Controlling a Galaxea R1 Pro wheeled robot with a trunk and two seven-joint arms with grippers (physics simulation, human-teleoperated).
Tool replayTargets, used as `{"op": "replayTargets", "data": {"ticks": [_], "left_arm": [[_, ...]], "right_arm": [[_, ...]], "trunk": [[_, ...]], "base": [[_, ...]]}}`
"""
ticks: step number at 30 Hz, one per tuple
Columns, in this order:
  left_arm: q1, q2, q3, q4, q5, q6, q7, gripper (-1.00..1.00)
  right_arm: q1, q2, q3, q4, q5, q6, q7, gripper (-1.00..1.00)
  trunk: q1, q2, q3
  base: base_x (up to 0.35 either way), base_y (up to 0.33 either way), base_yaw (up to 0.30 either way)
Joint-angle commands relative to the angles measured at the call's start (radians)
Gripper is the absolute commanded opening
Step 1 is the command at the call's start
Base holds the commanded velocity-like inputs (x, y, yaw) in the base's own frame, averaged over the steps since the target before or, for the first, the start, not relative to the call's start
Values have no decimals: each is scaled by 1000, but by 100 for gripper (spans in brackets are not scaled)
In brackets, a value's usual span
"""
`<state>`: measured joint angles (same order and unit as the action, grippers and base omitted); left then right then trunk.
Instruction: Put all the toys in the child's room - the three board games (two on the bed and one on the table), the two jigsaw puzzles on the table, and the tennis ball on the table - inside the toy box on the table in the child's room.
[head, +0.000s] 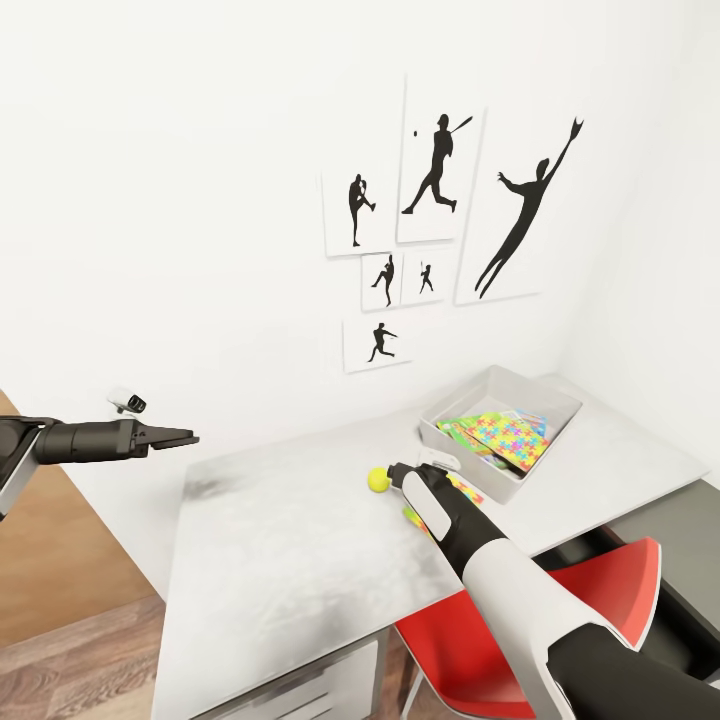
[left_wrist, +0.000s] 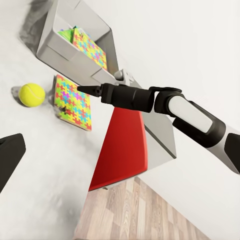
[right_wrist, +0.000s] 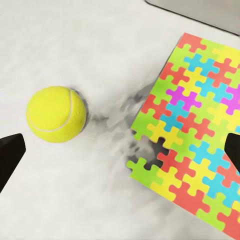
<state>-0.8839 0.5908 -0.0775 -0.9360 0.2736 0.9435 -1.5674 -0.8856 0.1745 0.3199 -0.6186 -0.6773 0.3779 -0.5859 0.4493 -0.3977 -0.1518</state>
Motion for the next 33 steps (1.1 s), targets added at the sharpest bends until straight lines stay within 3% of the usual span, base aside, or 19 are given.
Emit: {"op": "replayTargets", "data": {"ticks": [1,33], "left_arm": [[-1,1,-4,0,3,11,-3,100],[0,1,-4,0,3,11,-3,100]], "right_arm": [[-1,0,3,-1,-4,4,-7,100],[-1,-3,0,-1,-4,5,-14,100]], "trunk": [[1,-2,-2],[1,-2,-46]], "base": [[0,0,0],[0,0,0]]}}
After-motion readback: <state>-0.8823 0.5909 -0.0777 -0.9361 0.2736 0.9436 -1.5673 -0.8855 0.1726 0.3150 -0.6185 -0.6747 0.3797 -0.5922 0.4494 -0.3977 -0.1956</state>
